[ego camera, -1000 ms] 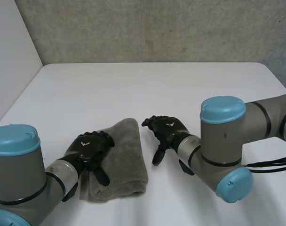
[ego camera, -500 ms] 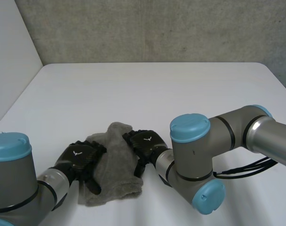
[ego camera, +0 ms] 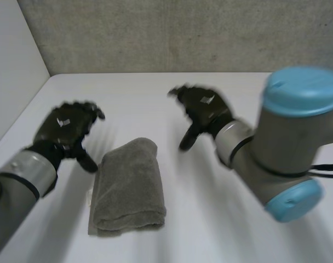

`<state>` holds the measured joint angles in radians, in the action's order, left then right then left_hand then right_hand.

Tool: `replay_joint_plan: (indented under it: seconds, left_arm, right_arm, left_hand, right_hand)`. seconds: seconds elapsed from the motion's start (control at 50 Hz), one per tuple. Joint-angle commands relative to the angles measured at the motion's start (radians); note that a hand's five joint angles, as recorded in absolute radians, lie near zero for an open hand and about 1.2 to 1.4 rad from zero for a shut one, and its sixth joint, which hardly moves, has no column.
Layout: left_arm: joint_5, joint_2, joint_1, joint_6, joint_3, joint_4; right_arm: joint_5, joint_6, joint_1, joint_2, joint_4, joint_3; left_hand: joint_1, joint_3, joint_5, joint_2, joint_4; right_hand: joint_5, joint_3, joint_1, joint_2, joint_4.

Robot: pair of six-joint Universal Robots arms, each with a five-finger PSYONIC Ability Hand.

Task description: Fold the towel.

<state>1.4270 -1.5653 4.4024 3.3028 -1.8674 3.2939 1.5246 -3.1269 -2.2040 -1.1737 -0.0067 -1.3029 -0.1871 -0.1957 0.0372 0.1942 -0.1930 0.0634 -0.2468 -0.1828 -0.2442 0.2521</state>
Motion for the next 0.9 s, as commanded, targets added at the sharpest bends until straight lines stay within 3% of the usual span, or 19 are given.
replay_joint_plan:
  seconds: [0.02, 0.12, 0.22, 0.9]
  left_arm:
    - [0.004, 0.088, -0.006, -0.136, 0.173, -0.106]
    - [0.006, 0.088, 0.005, -0.195, 0.307, -0.247]
    - [0.01, 0.08, 0.006, -0.198, 0.338, -0.289]
    - [0.049, 0.057, -0.006, -0.2, 0.33, -0.304]
  right_arm:
    - [0.193, 0.095, 0.094, -0.226, 0.005, -0.027]
    - [0.223, 0.197, 0.132, -0.262, 0.086, -0.018]
    - [0.221, 0.202, 0.135, -0.261, 0.16, -0.016]
    - [0.21, 0.145, 0.182, -0.268, 0.163, -0.041]
  left_hand:
    - [0.006, 0.014, -0.03, -0.013, 0.012]
    - [0.006, 0.014, -0.03, -0.013, 0.012]
    - [0.006, 0.014, -0.03, -0.013, 0.012]
    - [0.006, 0.014, -0.03, -0.013, 0.012]
  right_hand:
    - [-0.063, 0.072, 0.008, 0.07, -0.078]
    - [-0.063, 0.072, 0.008, 0.07, -0.078]
    - [-0.063, 0.072, 0.008, 0.07, -0.078]
    - [-0.063, 0.072, 0.008, 0.07, -0.078]
